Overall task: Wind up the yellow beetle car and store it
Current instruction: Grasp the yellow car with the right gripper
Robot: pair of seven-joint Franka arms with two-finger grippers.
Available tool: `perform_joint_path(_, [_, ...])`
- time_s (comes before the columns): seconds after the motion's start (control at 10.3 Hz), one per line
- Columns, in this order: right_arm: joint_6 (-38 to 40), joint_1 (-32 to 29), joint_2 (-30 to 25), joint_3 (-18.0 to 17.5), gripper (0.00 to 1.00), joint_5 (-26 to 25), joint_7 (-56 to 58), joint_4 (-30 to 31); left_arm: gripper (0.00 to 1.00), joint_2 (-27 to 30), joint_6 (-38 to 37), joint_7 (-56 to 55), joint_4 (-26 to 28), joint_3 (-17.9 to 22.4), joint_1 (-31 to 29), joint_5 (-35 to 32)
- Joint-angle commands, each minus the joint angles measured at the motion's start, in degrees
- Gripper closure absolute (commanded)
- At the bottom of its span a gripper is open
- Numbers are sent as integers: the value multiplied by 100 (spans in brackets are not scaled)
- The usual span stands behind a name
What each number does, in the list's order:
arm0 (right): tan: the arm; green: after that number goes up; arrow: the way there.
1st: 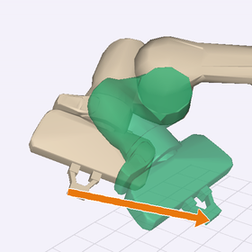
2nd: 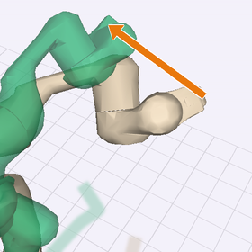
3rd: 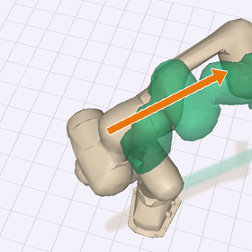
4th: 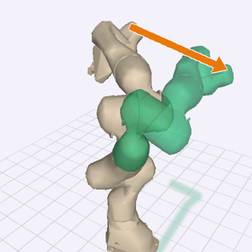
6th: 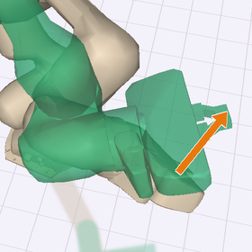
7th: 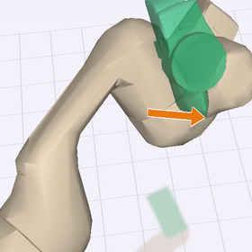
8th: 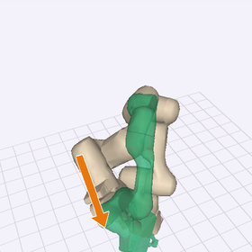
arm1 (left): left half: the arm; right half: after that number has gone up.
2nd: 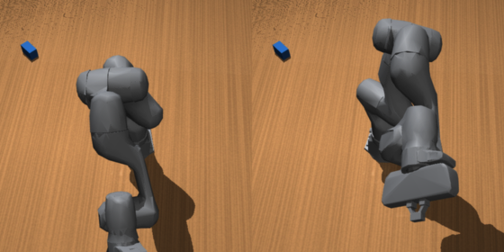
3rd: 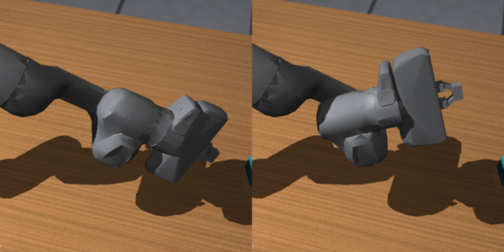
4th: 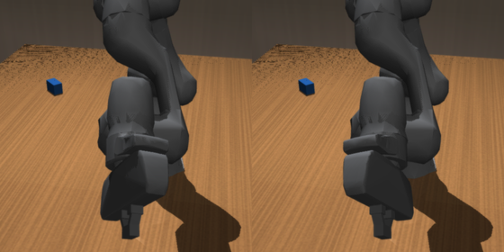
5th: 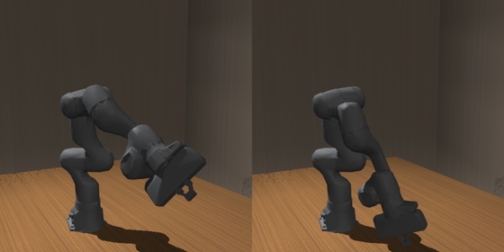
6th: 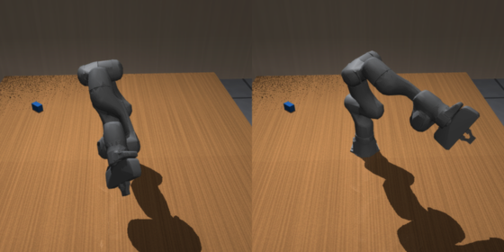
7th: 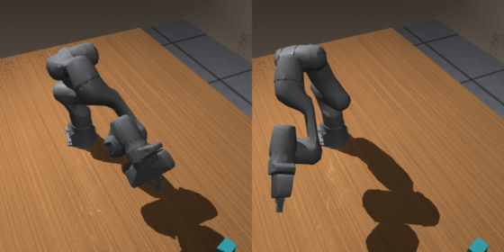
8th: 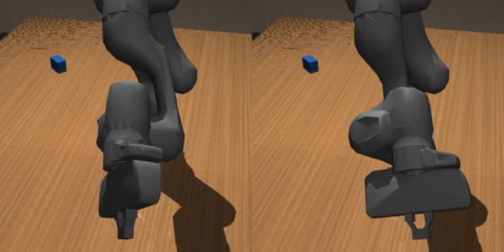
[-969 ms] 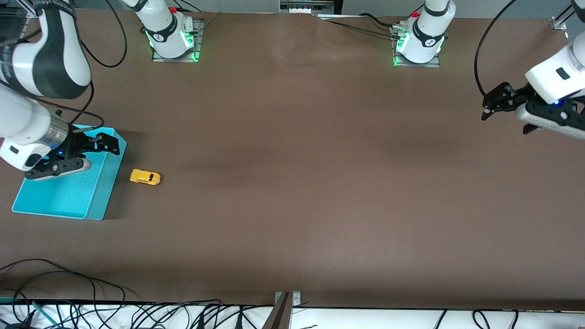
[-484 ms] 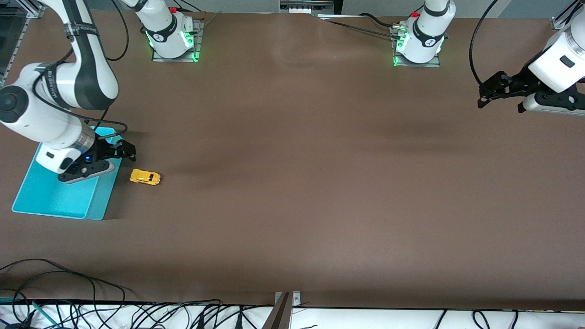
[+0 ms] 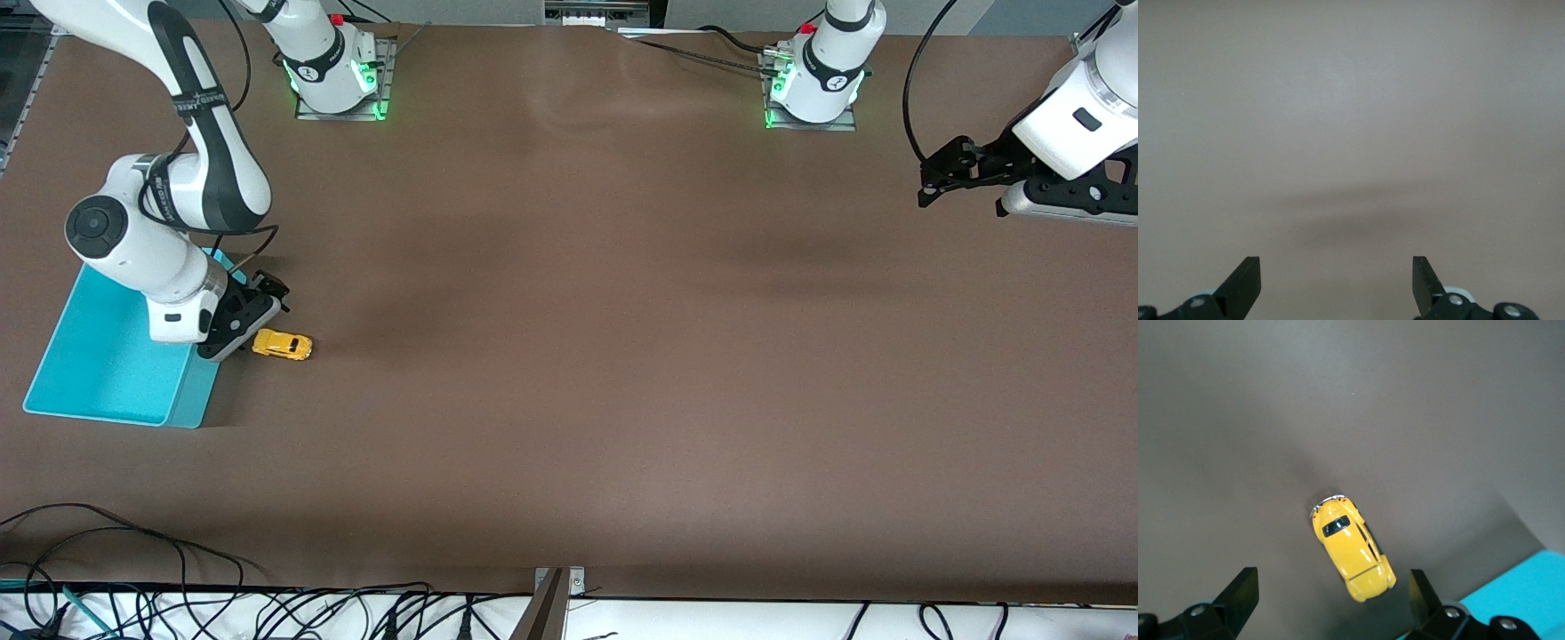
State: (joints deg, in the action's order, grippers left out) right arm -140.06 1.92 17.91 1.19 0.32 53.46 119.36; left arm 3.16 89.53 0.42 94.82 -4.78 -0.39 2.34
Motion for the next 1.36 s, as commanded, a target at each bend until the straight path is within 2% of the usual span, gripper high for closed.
perform_joint_path(0.0, [-310,-52,159,-31,0,83,1127,26,0,-105,-155,-69,-192,205,180,74])
perform_joint_path(0.29, [-933,-52,537,-31,0,91,2192,18,0,-114,-409,-69,-219,214,162,82])
perform_joint_path(0.97, [-1296,-157,934,-40,0,100,2450,44,0,-114,-436,-218,-219,214,153,30])
perform_joint_path(1.07, [-1296,-157,986,-40,9,91,2450,44,0,-114,-436,-218,-219,214,153,30])
perform_joint_path(1.26, [-1497,-148,1030,-40,35,91,2546,123,0,-114,-436,-218,-219,223,153,30])
